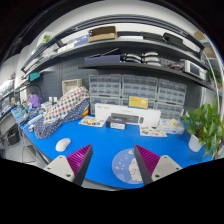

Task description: Arrange mouse

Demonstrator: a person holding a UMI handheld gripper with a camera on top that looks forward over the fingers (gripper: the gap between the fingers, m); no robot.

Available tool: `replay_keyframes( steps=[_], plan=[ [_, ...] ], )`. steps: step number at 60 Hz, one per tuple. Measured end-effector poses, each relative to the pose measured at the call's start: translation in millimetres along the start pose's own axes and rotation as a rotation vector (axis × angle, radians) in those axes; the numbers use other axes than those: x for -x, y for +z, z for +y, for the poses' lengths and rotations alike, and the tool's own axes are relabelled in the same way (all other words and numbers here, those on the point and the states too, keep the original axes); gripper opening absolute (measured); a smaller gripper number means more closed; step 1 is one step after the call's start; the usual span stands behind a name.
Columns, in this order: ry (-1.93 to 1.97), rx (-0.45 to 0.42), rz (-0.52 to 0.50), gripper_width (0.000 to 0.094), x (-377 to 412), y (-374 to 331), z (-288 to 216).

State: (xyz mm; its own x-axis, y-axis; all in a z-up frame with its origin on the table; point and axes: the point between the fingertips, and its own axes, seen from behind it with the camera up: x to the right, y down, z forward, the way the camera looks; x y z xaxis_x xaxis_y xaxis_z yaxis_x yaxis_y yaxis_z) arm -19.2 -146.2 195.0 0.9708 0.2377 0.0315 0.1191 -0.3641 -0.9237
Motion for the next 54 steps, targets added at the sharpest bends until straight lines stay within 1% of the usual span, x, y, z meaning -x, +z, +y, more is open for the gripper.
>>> replay_keyframes(
  steps=[6, 11, 25, 33, 44, 54],
  plan=[
    [0.026, 0.017, 0.009, 0.0847, 10, 4, 15],
    [0.039, 0.038, 0.018, 0.0839, 29, 12, 37],
    [0.078, 0.17, -0.018, 0.0839, 119, 39, 113],
    [0.099, 0.226, -0.03, 0.084, 180, 61, 138],
    [0.131, 0.268, -0.06, 0.0838, 258, 109, 148],
    [0.11, 0.298, -0.02, 0.0845, 288, 160, 139]
  ],
)
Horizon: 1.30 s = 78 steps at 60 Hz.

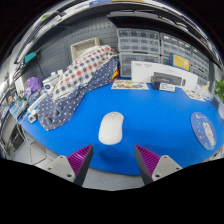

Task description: Arrange mouse

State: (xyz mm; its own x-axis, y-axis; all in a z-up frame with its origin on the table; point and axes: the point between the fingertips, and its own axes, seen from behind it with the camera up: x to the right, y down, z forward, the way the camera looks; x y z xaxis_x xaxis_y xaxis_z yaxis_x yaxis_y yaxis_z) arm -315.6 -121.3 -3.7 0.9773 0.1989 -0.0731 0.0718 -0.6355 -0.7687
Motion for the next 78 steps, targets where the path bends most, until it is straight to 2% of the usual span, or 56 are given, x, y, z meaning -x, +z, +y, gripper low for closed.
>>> replay_keyframes(
  steps=[12, 19, 23, 27, 34, 42, 53, 61, 65, 78],
  plan=[
    [0.023, 0.011, 0.052, 0.0828, 12, 47, -31],
    [0.002, 0.031, 0.103, 0.0771, 7, 65, -40],
    [0.001, 0.048, 0.113, 0.062, 6, 71, -44],
    [0.017, 0.056, 0.128, 0.0515, 2, 75, -48],
    [0.057, 0.06, 0.145, 0.0462, 0, 76, -48],
    [0.055, 0.052, 0.137, 0.035, 0, 74, -48],
    [0.041, 0.057, 0.112, 0.0348, 0, 75, -49],
    [0.005, 0.1, 0.076, 0.0348, -8, 71, -56],
    [-0.023, 0.062, 0.062, 0.035, -21, 60, -88],
    [-0.027, -0.2, 0.108, 0.035, -127, -31, -233]
  ],
)
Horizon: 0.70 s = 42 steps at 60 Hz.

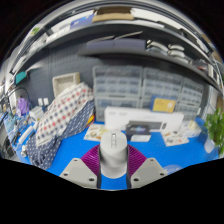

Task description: Arrange mouse

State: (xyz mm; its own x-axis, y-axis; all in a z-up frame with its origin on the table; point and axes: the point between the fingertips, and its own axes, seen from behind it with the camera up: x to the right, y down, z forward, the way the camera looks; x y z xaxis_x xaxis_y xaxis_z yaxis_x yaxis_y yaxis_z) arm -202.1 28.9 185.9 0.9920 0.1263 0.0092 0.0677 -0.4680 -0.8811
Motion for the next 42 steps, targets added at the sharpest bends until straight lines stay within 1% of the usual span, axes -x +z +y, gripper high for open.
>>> replay_keyframes(
  steps=[4, 8, 12, 15, 19, 22, 31, 36, 42],
  plan=[
    [0.001, -0.051, 0.027, 0.035, -48, -17, -28],
    [-0.017, -0.067, 0.058, 0.0349, -96, -30, -40],
    [-0.017, -0.068, 0.088, 0.0351, -144, -38, -38],
    [-0.002, -0.063, 0.104, 0.0349, -175, -40, -23],
    [0.008, -0.007, 0.127, 0.0349, -213, -33, 8],
    [0.01, 0.057, 0.142, 0.0347, -236, -29, 43],
    [0.039, 0.237, 0.127, 0.0344, -269, -12, 143],
    [0.062, 0.297, 0.116, 0.0347, -273, -4, 183],
    [0.07, 0.357, 0.098, 0.0348, -273, -1, 214]
  ],
)
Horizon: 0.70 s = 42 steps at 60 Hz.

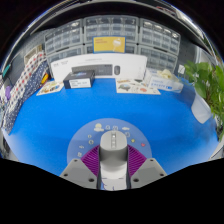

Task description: Arrange mouse

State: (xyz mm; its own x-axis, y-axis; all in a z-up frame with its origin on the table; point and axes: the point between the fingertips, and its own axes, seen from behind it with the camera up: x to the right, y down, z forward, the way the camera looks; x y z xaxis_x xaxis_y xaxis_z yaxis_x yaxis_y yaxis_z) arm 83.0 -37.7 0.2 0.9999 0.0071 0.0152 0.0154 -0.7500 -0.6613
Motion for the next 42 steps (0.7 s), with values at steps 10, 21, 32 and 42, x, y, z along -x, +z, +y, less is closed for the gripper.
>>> replay_keyframes(
  steps=[10, 21, 32, 42],
  plan=[
    [0.023, -0.017, -0.015, 0.0379, 2, 5, 8],
    [0.017, -0.038, -0.024, 0.0478, 2, 5, 6],
    [0.039, -0.001, -0.018, 0.0685, 8, 2, 5],
    [0.008, -0.051, -0.001, 0.076, 25, -33, -20]
  ],
)
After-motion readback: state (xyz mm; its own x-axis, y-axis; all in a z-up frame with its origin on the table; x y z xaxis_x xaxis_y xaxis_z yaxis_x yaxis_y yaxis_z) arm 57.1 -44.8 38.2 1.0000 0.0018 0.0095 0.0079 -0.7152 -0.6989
